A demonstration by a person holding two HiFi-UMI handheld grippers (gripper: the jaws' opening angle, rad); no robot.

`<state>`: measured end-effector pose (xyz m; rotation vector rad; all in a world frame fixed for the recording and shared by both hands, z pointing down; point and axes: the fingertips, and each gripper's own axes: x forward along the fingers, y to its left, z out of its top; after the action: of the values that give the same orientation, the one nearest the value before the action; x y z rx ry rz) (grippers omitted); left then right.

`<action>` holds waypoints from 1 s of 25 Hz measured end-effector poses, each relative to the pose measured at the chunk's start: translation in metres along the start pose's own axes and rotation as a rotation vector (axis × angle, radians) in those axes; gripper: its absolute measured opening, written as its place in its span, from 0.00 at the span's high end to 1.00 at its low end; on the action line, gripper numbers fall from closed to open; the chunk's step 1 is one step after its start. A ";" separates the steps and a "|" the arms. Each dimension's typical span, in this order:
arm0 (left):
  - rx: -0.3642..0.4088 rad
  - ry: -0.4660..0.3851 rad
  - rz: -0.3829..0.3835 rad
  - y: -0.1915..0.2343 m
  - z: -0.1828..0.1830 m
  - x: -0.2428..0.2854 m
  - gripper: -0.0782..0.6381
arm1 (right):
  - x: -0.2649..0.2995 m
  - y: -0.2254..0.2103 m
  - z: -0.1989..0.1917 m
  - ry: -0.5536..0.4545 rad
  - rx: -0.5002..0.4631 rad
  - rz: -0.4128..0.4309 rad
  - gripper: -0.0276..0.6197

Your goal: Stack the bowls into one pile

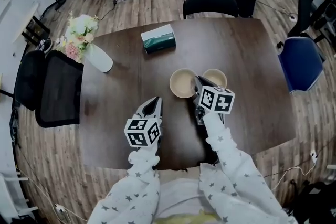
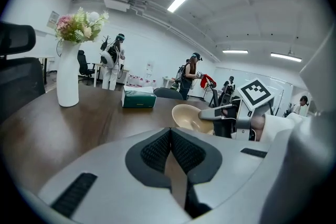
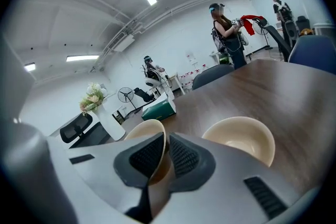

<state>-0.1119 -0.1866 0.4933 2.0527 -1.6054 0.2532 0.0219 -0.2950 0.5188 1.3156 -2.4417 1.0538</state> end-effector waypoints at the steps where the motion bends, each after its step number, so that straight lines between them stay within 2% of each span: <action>1: 0.002 0.003 -0.005 -0.002 0.000 0.002 0.85 | -0.004 -0.005 0.003 -0.011 0.004 -0.017 0.89; 12: 0.021 0.036 -0.083 -0.035 -0.001 0.030 0.85 | -0.033 -0.067 0.024 -0.085 0.093 -0.161 0.89; 18: 0.020 0.054 -0.105 -0.045 -0.005 0.039 0.85 | -0.045 -0.095 0.030 -0.126 0.173 -0.194 0.89; 25: 0.024 0.076 -0.116 -0.051 -0.011 0.048 0.85 | -0.052 -0.119 0.027 -0.132 0.208 -0.234 0.89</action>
<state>-0.0479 -0.2136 0.5097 2.1192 -1.4395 0.3065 0.1512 -0.3212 0.5355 1.7389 -2.2406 1.2182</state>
